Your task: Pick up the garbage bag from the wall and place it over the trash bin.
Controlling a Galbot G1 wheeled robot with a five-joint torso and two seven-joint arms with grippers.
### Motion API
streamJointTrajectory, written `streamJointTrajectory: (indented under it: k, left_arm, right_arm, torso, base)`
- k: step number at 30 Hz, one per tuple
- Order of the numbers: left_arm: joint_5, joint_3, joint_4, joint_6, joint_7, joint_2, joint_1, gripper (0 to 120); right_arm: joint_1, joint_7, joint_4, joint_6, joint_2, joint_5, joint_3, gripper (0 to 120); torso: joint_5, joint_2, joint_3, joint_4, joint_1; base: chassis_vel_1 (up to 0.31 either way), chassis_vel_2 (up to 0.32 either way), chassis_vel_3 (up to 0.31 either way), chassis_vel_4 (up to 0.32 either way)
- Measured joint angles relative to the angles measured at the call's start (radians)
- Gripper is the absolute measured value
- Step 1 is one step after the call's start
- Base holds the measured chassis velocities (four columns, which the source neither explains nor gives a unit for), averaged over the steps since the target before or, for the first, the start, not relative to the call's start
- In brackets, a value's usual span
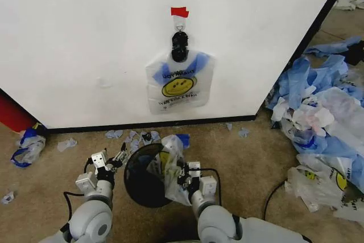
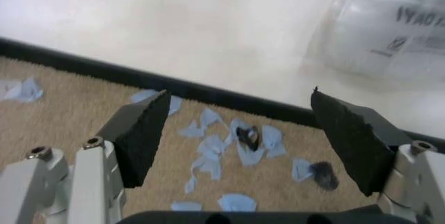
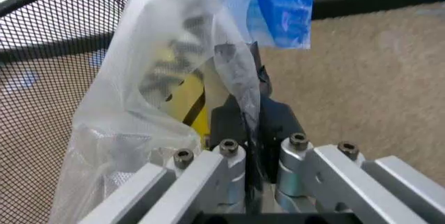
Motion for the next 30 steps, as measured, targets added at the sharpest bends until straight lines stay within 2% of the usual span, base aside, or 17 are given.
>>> streamJointTrajectory:
  k: [4,8,10,11,13,14,18,21,22,25,30]
  left_arm:
    - [-0.003,-0.013,-0.028,0.003,0.026,0.021,-0.016,79]
    - [-0.063,-0.015,-0.078,0.015,0.026,0.046,-0.027,79]
    - [-0.155,-0.013,-0.145,0.029,0.025,0.075,-0.038,79]
    - [-0.249,-0.01,-0.211,0.044,0.03,0.108,-0.048,79]
    - [-0.358,-0.002,-0.282,0.061,0.038,0.154,-0.065,78]
    - [-0.358,-0.002,-0.282,0.061,0.038,0.154,-0.065,78]
    - [-0.534,0.045,-0.355,0.08,0.044,0.232,-0.133,78]
    - [-0.639,0.104,-0.366,0.081,0.058,0.281,-0.214,76]
    - [-0.639,0.104,-0.366,0.081,0.058,0.281,-0.214,76]
    - [-0.674,0.179,-0.344,0.078,0.113,0.323,-0.271,73]
    - [-0.68,0.245,-0.292,0.075,0.135,0.338,-0.29,71]
  right_arm:
    - [-0.012,-0.013,-0.013,0.008,-0.005,-0.037,0.035,0]
    - [-0.008,-0.016,-0.026,0.011,-0.001,-0.044,0.049,0]
    - [0.001,-0.023,-0.035,0.015,0.0,-0.044,0.051,0]
    - [0.009,-0.027,-0.043,0.019,0.001,-0.044,0.054,0]
    - [0.015,-0.029,-0.046,0.022,0.001,-0.043,0.054,0]
    - [0.015,-0.029,-0.046,0.022,0.001,-0.043,0.054,0]
    - [0.023,-0.034,-0.051,0.023,-0.003,-0.04,0.05,0]
    - [0.033,-0.037,-0.056,0.024,-0.005,-0.034,0.039,0]
    - [0.033,-0.037,-0.056,0.024,-0.005,-0.034,0.039,0]
    - [0.048,-0.039,-0.069,0.026,0.002,-0.028,0.025,0]
    - [0.085,-0.043,-0.087,0.027,0.025,-0.014,-0.014,0]
  torso:
    - [0.0001,0.0,0.0,0.0,0.0]
    - [-0.0002,0.0,0.0,0.0002,0.0]
    - [0.0001,0.0,0.0,0.0001,0.0]
    - [0.0002,0.0,0.0,0.0,0.0]
    - [0.0003,0.0,0.0,0.0001,0.0]
    - [0.0003,0.0,0.0,0.0001,0.0]
    - [0.0,0.0,0.0,0.0001,0.0]
    - [-0.0001,0.0,0.0,-0.0003,0.0]
    - [-0.0001,0.0,0.0,-0.0003,0.0]
    - [0.0002,0.0,0.0,-0.0002,0.0]
    - [-0.0002,0.0,0.0,0.0003,0.0]
  base:
    - [0.0,0.0,0.0,0.0]
    - [0.0,0.0,0.0,0.0]
    - [0.0,0.0,0.0,0.0]
    - [0.0,0.0,0.0,0.0]
    - [0.0,0.0,0.0,0.0]
    - [0.0,0.0,0.0,0.0]
    - [0.0,0.0,0.0,0.0]
    - [0.0,0.0,0.0,0.0]
    - [0.0,0.0,0.0,0.0]
    - [0.0,0.0,0.0,0.0]
    - [0.0,0.0,0.0,0.0]
